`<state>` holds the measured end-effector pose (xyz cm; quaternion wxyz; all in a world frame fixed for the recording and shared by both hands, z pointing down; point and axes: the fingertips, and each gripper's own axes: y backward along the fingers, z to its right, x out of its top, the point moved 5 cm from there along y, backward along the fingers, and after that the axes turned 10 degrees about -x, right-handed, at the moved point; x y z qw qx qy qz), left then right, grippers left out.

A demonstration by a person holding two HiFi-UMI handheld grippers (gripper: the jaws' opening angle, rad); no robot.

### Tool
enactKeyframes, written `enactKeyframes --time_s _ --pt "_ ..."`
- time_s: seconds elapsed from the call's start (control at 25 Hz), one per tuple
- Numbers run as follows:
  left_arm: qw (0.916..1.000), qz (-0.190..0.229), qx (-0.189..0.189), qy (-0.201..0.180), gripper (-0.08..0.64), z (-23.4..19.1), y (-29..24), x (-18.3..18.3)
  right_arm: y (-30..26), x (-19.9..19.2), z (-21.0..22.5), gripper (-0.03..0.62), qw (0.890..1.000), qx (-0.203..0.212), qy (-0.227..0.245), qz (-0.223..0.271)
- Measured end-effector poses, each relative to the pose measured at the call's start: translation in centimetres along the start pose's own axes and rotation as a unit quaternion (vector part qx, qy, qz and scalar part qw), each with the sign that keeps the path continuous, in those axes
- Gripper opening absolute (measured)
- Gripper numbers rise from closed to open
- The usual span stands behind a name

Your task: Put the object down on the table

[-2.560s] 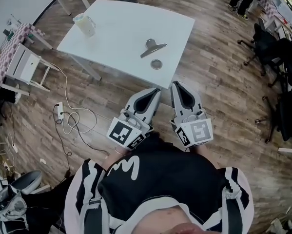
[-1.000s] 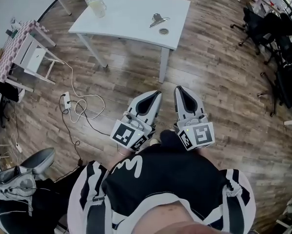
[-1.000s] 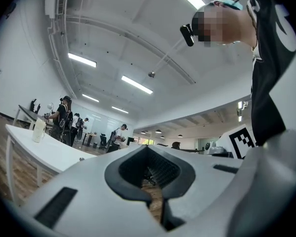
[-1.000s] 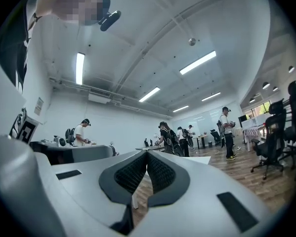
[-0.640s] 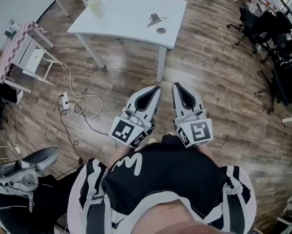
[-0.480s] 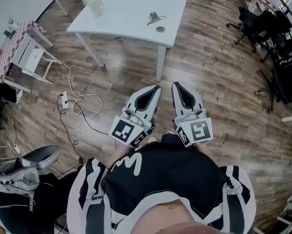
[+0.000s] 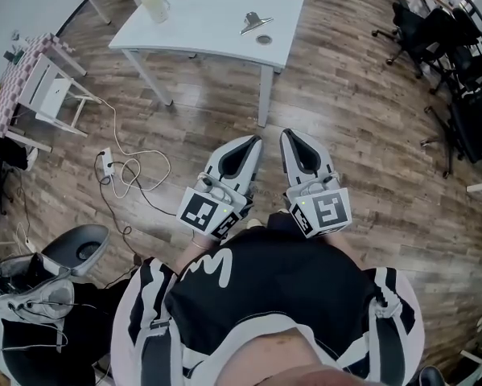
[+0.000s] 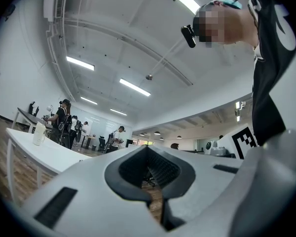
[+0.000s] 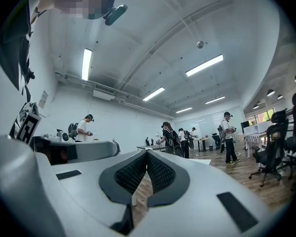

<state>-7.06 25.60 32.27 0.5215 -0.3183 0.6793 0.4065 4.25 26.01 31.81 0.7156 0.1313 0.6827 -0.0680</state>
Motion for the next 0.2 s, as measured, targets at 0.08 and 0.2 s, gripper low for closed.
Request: enactKeyframes --time_s 0.08,0.2 --pt "1.0 0.002 0.0 -0.001 0.003 0.03 0.01 0.09 0.04 0.06 -0.04 0.017 1.0 0.001 -0.001 0.002" --pt "1.0 0.006 -0.001 -0.002 0.003 0.1 0.08 0.22 0.1 0.22 -0.08 0.017 1.0 0.002 0.002 0.005"
